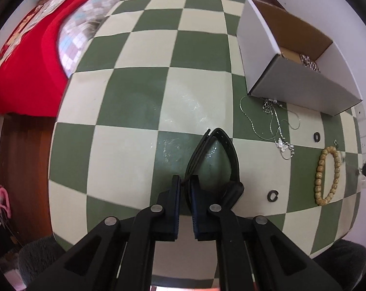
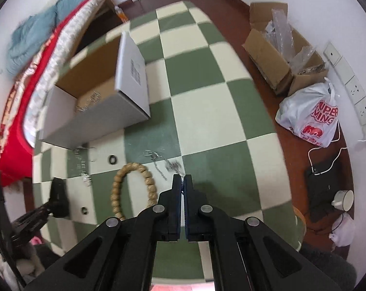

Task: Organize jewelry
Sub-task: 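Grasp the black watch band with the left tool, then carry the watch band with the left tool into the box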

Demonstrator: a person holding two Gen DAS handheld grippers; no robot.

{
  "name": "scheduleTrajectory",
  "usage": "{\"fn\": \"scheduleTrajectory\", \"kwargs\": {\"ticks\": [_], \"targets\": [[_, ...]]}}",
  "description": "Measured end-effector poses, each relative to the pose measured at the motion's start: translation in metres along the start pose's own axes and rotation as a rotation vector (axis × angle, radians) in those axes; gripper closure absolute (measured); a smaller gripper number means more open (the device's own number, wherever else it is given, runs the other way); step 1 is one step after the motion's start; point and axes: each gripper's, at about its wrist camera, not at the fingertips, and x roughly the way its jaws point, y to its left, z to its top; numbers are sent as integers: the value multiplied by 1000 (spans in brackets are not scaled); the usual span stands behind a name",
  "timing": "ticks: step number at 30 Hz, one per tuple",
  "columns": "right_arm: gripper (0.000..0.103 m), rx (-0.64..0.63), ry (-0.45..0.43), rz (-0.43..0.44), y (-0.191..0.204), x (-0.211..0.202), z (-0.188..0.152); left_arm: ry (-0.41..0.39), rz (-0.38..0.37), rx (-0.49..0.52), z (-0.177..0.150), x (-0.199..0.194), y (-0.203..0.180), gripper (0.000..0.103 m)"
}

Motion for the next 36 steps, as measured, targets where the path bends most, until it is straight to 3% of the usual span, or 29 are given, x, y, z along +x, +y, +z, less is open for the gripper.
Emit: {"fn": "scheduleTrajectory", "kwargs": {"ticks": [5, 12, 25, 31, 36], "targets": [[102, -5, -50, 38, 8, -36, -5, -42, -13, -2, -4, -32, -10, 98], [102, -36, -117, 90, 26, -85, -2, -88, -87, -9, 17, -73, -18, 98], [102, -125, -240, 186, 77, -164, 25, -191, -158, 89, 66, -154, -55, 98], [102, -169, -286, 205, 108, -185, 59, -169, -191, 131, 100, -156, -70, 98], [102, -183, -265, 192, 129, -166, 89, -92, -220, 134, 135, -127, -75, 98]]}}
